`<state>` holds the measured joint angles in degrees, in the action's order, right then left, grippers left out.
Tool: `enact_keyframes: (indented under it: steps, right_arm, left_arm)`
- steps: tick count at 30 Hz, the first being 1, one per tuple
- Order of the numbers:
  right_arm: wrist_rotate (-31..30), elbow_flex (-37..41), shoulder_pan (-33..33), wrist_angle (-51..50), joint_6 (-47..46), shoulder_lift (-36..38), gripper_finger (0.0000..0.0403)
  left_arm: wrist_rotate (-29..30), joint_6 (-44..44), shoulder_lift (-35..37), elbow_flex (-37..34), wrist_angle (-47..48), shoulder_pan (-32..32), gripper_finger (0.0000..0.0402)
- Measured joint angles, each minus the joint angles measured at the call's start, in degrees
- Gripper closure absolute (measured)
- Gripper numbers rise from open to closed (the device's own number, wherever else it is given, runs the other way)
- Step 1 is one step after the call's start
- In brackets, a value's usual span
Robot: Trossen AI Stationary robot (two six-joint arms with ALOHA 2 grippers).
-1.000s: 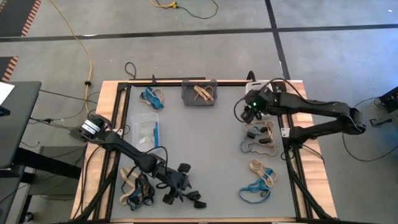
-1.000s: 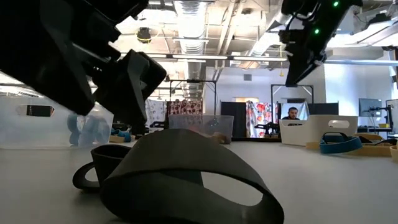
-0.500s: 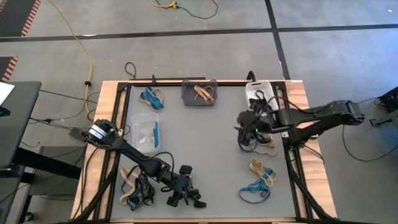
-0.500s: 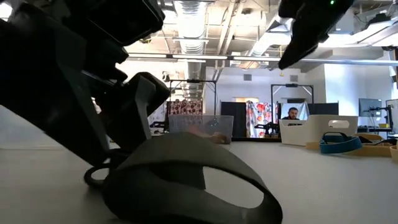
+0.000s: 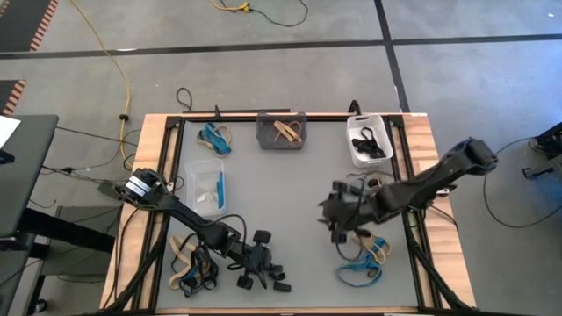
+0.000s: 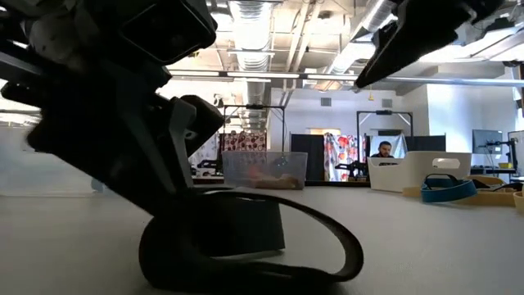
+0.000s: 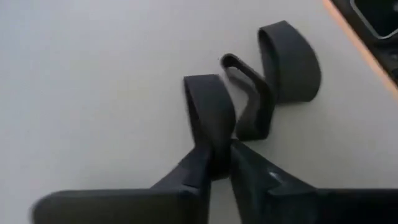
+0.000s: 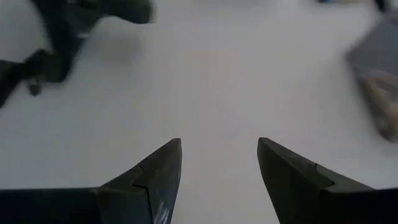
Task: Sort rubber bands into baskets
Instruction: Put the black rubber band into the white bin
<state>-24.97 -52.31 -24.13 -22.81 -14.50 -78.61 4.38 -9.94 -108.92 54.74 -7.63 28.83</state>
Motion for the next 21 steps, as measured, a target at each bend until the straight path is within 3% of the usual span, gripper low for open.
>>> enact_keyframes:
  steps: [3, 7, 14, 21]
  right_arm:
    - [2.5, 0.0, -2.4, 6.1, 2.5, -5.4, 0.0163]
    - [6.7, 0.0, -5.0, 17.9, 6.7, -12.9, 0.0163]
    - [7.1, 0.0, -6.2, 36.7, 11.3, -22.6, 0.0163]
    - [7.1, -0.3, -4.4, 40.4, 10.6, -28.5, 0.0163]
  left_arm:
    - [2.1, 1.8, 0.0, 0.0, 0.3, 0.0, 0.0395]
    - [3.7, 3.6, 0.2, 0.0, 0.5, -1.1, 0.0400]
    - [4.9, 5.9, 0.2, 2.5, 2.8, -3.9, 0.0401]
    - [4.0, 9.5, 0.2, 7.5, 6.6, -4.4, 0.0401]
